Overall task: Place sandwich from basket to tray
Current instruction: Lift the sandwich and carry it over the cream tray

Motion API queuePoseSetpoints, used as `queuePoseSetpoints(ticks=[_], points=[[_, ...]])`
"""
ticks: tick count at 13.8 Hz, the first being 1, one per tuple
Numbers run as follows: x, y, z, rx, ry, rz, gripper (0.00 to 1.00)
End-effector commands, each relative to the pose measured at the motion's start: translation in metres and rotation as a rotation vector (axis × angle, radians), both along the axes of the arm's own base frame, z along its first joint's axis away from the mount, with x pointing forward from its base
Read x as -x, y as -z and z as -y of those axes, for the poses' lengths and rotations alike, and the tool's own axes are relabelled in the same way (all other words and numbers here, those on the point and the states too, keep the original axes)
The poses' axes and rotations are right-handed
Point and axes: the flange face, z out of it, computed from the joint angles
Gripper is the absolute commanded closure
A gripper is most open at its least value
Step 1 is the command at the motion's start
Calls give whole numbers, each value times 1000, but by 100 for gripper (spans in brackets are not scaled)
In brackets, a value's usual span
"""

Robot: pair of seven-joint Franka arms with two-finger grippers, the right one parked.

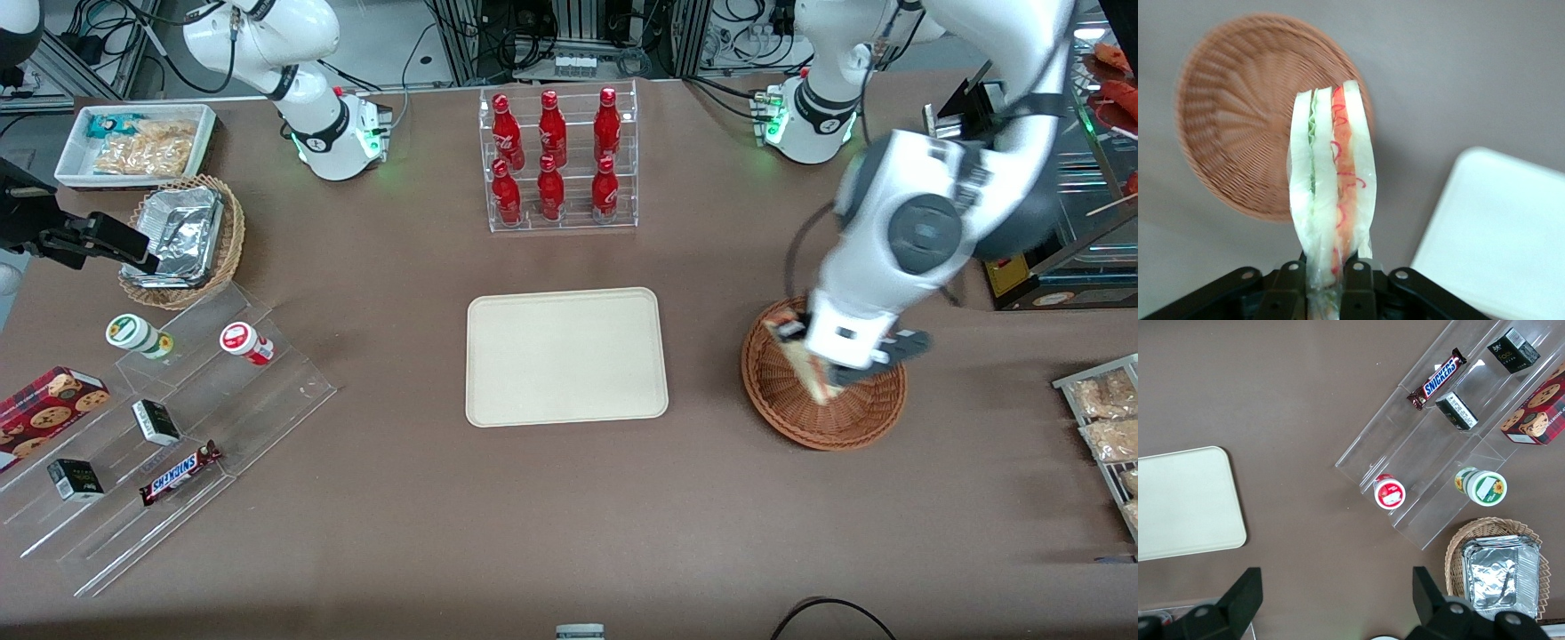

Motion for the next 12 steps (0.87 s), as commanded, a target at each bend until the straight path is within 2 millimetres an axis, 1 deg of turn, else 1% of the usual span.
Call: queuePoseSetpoints(ticks=[1,2,3,4,5,6,7,8,9,10,11,12], points=[[19,24,86,13,86,5,90],[27,36,116,11,84,3,90],[28,48,137,11,89,-1,90],[28,56,156,26,110,2,90],[32,67,180,46,132,16,90],[41,83,205,66,165,31,90],[48,95,228,106,191,70,90],[53,106,245,145,200,110,90],[58,117,258,169,216,133,90],[62,131,264,172,231,131,90],[66,144,269,169,253,129,90],[65,156,270,156,272,142,90]])
